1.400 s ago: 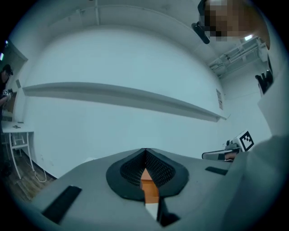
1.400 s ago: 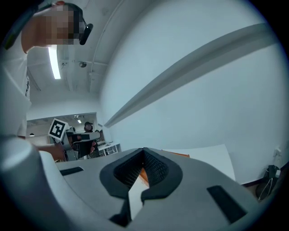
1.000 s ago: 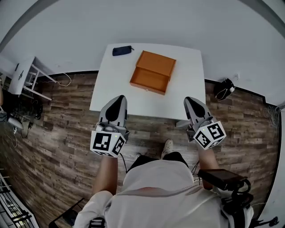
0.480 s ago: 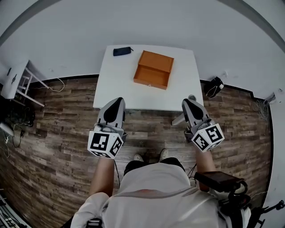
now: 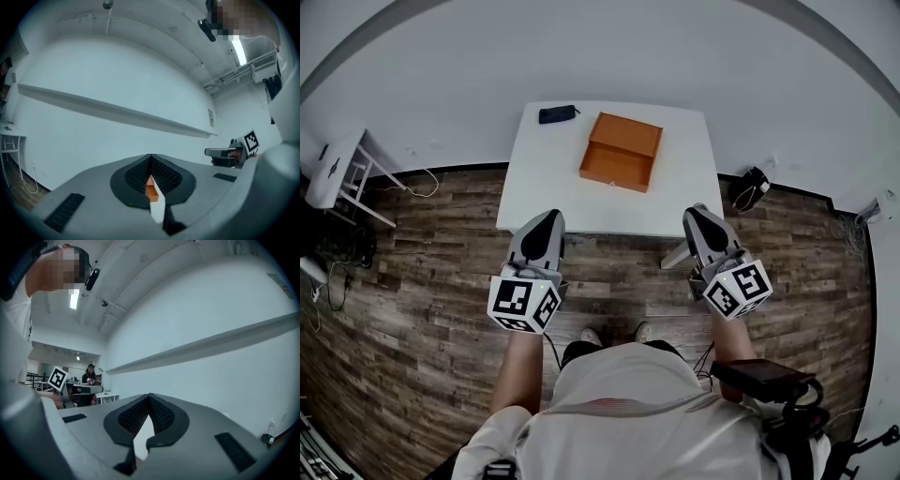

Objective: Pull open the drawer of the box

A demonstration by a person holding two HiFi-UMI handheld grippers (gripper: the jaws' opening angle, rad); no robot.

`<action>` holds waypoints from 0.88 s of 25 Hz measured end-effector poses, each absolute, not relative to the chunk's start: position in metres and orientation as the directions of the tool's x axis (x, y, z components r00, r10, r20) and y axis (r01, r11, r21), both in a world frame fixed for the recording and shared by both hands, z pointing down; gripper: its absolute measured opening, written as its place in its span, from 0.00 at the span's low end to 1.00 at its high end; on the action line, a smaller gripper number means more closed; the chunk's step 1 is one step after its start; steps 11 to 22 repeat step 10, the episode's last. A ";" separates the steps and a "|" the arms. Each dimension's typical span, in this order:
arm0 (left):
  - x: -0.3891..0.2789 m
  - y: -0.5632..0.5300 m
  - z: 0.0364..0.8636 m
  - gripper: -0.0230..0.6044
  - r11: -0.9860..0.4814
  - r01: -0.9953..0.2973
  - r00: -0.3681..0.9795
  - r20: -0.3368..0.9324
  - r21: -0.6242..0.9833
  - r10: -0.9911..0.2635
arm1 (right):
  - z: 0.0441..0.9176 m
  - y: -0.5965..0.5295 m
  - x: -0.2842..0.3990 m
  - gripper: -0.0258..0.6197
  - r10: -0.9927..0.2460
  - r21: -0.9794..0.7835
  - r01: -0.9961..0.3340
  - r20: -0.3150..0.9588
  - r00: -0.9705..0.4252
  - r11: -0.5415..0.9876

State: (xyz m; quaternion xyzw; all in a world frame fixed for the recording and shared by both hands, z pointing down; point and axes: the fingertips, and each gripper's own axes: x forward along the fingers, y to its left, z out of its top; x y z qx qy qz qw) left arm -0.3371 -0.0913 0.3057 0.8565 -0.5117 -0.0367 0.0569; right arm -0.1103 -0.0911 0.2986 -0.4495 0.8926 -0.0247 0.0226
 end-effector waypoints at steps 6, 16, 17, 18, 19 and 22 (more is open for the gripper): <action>-0.338 -0.093 0.311 0.05 -0.458 -0.879 0.462 -0.002 0.134 -0.887 | 0.298 -0.091 -0.113 0.04 -0.794 -0.049 -0.793 -0.019 -0.607 0.607; -0.329 -0.094 0.311 0.05 -0.449 -0.882 0.455 0.005 0.140 -0.891 | 0.295 -0.089 -0.102 0.04 -0.793 -0.047 -0.792 -0.018 -0.609 0.609; -0.329 -0.094 0.311 0.05 -0.449 -0.882 0.455 0.005 0.140 -0.891 | 0.295 -0.089 -0.102 0.04 -0.793 -0.047 -0.792 -0.018 -0.609 0.609; -0.329 -0.094 0.311 0.05 -0.449 -0.882 0.455 0.005 0.140 -0.891 | 0.295 -0.089 -0.102 0.04 -0.793 -0.047 -0.792 -0.018 -0.609 0.609; -0.329 -0.094 0.311 0.05 -0.449 -0.882 0.455 0.005 0.140 -0.891 | 0.295 -0.089 -0.102 0.04 -0.793 -0.047 -0.792 -0.018 -0.609 0.609; -0.329 -0.094 0.311 0.05 -0.449 -0.882 0.455 0.005 0.140 -0.891 | 0.295 -0.089 -0.102 0.04 -0.793 -0.047 -0.792 -0.018 -0.609 0.609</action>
